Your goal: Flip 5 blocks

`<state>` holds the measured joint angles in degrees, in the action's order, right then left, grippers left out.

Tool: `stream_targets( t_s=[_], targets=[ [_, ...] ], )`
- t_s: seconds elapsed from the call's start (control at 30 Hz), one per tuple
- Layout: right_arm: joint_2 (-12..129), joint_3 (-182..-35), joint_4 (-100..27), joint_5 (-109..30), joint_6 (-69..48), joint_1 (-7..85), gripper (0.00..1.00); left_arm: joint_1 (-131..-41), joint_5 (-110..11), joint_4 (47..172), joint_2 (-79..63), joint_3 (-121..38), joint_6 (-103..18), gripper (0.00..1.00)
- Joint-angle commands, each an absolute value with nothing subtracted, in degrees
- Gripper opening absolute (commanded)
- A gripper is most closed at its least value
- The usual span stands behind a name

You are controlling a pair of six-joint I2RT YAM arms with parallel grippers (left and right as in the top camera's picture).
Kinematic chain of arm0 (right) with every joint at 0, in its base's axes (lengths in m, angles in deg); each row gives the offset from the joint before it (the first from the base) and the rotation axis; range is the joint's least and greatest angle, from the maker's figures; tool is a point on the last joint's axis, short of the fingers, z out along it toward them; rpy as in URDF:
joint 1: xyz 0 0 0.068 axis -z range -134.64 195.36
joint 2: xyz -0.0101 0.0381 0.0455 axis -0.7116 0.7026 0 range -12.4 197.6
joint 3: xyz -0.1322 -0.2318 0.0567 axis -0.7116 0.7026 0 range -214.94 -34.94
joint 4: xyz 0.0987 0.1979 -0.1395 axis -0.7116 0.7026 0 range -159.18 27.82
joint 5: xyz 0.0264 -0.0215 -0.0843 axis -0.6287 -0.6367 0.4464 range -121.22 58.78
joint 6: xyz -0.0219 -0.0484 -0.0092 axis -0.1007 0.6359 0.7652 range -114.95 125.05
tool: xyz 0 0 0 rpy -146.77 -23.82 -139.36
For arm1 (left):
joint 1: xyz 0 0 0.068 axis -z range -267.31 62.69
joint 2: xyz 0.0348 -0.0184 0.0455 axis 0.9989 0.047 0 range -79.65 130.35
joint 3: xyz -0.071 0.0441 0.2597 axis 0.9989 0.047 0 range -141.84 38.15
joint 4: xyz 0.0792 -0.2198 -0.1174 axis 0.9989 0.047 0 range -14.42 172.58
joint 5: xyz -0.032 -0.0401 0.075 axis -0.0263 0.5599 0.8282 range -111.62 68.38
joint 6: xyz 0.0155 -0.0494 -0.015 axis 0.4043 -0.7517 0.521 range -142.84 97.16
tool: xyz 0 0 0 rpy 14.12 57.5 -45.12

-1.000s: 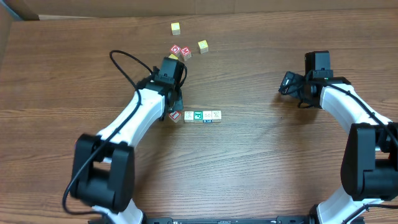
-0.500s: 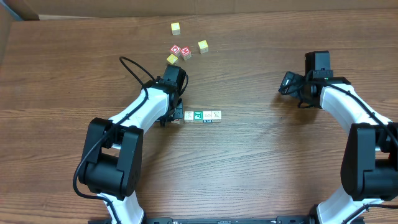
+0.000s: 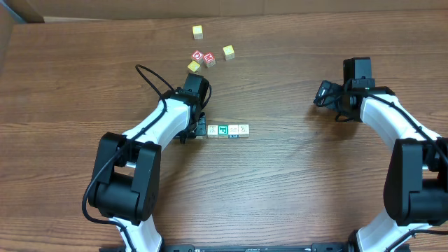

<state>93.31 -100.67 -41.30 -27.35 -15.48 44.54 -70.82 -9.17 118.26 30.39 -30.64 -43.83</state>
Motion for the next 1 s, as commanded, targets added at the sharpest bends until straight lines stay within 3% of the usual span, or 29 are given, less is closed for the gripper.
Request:
stream_targets(
  t_s=[0.0, 0.43, 0.97],
  targets=[
    [93.5, -101.7, -41.6, -26.8, -15.1, 44.7, 1.00, -72.4, -9.5, 120.0, 30.2, -33.4, -43.2, 0.05],
    [93.5, -101.7, -41.6, -26.8, -15.1, 44.7, 1.00, -79.3, -30.4, 127.7, 30.1, -40.3, -40.6, 0.06],
    [93.5, -101.7, -41.6, -26.8, -15.0, 44.7, 1.00, -79.0, -28.5, 128.2, 30.4, -38.4, -40.6, 0.10]
  ],
)
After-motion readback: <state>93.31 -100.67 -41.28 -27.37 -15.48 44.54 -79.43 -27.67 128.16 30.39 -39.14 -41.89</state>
